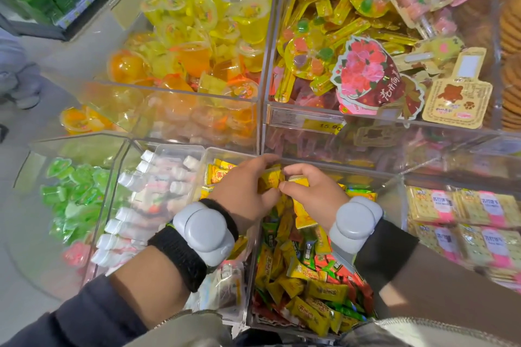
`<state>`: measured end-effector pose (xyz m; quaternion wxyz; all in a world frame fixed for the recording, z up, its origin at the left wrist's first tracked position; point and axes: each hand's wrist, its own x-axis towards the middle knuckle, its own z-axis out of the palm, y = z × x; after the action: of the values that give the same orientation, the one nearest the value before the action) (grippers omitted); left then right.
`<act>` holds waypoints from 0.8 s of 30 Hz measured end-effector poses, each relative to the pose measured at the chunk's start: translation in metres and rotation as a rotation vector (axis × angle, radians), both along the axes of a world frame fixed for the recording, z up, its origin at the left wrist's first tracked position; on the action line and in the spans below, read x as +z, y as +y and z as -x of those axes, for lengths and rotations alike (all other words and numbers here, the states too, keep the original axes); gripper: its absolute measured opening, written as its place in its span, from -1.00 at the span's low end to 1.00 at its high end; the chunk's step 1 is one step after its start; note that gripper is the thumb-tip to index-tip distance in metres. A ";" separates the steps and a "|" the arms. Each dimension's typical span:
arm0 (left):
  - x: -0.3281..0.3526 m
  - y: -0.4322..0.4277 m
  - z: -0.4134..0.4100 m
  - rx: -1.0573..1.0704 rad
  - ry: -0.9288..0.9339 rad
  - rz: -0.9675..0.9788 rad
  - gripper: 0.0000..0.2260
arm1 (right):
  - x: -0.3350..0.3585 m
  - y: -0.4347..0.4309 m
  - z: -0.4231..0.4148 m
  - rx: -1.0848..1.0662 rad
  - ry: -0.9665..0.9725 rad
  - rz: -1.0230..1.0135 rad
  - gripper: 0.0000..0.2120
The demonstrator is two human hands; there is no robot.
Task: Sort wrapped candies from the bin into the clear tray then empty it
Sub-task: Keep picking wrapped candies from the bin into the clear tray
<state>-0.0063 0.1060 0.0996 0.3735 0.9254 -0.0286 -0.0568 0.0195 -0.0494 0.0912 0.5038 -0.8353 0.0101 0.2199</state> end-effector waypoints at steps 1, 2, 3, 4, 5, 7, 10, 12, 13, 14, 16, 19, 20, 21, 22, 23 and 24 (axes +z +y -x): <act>0.000 0.001 0.000 0.009 -0.007 0.016 -0.51 | 0.001 0.001 0.000 0.001 0.002 -0.017 -0.77; 0.001 0.002 0.000 0.021 -0.012 0.030 -0.51 | 0.002 0.003 -0.001 -0.003 0.011 -0.047 -0.79; 0.002 0.003 -0.001 0.036 -0.015 0.043 -0.51 | 0.002 0.005 -0.001 -0.009 0.023 -0.083 -0.81; 0.002 0.005 -0.001 0.054 -0.021 0.054 -0.50 | 0.003 0.006 -0.002 -0.013 0.030 -0.110 -0.82; 0.003 0.006 -0.001 0.071 -0.029 0.066 -0.50 | 0.004 0.008 -0.003 -0.020 0.032 -0.127 -0.83; 0.004 0.009 -0.002 0.094 -0.045 0.090 -0.50 | 0.005 0.012 -0.004 -0.039 0.044 -0.154 -0.84; 0.006 0.014 -0.003 0.113 -0.048 0.124 -0.51 | 0.007 0.019 -0.005 -0.053 0.067 -0.166 -0.86; 0.006 0.017 -0.003 0.128 -0.045 0.139 -0.51 | 0.006 0.022 -0.006 -0.051 0.068 -0.160 -0.84; 0.006 0.019 -0.003 0.136 -0.044 0.142 -0.51 | 0.006 0.024 -0.006 -0.050 0.071 -0.161 -0.82; 0.005 0.020 -0.003 0.146 -0.044 0.142 -0.51 | 0.005 0.025 -0.007 -0.047 0.075 -0.163 -0.80; 0.004 0.024 -0.004 0.168 -0.048 0.141 -0.51 | 0.004 0.029 -0.008 -0.038 0.085 -0.170 -0.78; 0.001 0.028 -0.005 0.191 -0.049 0.144 -0.53 | 0.001 0.032 -0.010 -0.030 0.115 -0.187 -0.76; 0.000 0.029 -0.005 0.196 -0.048 0.149 -0.53 | 0.000 0.033 -0.010 -0.027 0.124 -0.192 -0.76; 0.000 0.030 -0.006 0.203 -0.050 0.152 -0.54 | 0.000 0.034 -0.011 -0.024 0.132 -0.199 -0.76; -0.001 0.032 -0.006 0.211 -0.054 0.154 -0.55 | 0.000 0.036 -0.012 -0.023 0.141 -0.206 -0.77; -0.001 0.033 -0.006 0.217 -0.058 0.152 -0.56 | -0.001 0.037 -0.012 -0.022 0.154 -0.213 -0.78; -0.001 0.034 -0.007 0.220 -0.061 0.146 -0.56 | -0.001 0.038 -0.013 -0.020 0.165 -0.216 -0.78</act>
<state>0.0004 0.1403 0.0981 0.4428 0.8946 0.0577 0.0148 0.0326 -0.0115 0.0906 0.5904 -0.7551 0.0359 0.2826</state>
